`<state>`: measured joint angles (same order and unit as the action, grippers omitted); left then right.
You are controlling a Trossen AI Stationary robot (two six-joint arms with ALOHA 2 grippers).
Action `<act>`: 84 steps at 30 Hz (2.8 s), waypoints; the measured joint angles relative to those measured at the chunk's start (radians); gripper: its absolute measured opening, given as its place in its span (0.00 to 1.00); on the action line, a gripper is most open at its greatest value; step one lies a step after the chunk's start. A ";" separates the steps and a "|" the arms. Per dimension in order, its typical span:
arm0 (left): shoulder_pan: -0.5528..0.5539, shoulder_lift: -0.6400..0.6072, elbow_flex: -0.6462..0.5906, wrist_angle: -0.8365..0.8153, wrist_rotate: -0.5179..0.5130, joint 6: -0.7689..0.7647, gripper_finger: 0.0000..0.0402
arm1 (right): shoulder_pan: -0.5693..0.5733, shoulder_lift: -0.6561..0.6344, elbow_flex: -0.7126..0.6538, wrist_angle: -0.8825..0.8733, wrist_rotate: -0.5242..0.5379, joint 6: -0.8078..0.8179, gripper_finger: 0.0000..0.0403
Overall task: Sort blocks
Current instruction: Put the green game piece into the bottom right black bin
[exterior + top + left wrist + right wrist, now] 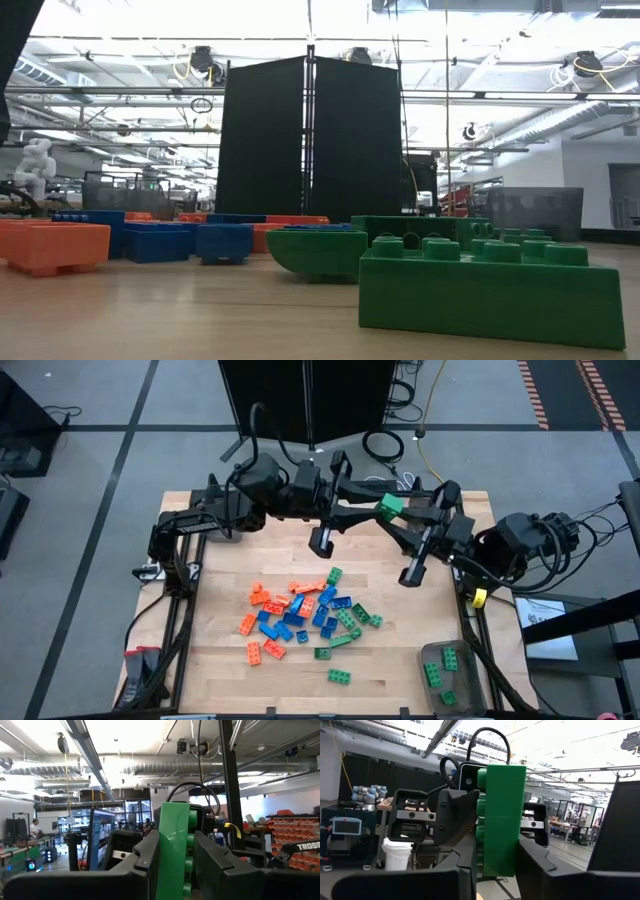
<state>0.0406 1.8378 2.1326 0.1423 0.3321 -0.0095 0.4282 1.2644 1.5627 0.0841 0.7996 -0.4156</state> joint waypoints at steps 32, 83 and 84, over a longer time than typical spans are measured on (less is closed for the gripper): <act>-0.002 -0.292 0.001 -1.315 -0.388 0.191 0.71 | 0.398 -0.047 -0.003 -1.297 0.204 1.544 0.19; 0.204 -0.092 -0.865 -0.616 -0.328 -0.148 0.71 | 0.730 0.327 -0.286 -1.221 -0.820 2.415 0.36; 0.215 -0.073 -0.865 -0.619 -0.302 -0.187 0.71 | 0.729 0.327 -0.286 -1.221 -0.808 2.415 0.36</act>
<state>0.2554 1.7651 1.2678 -0.4765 0.0299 -0.1964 1.1576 1.5917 1.2770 -1.1369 -0.0080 1.9995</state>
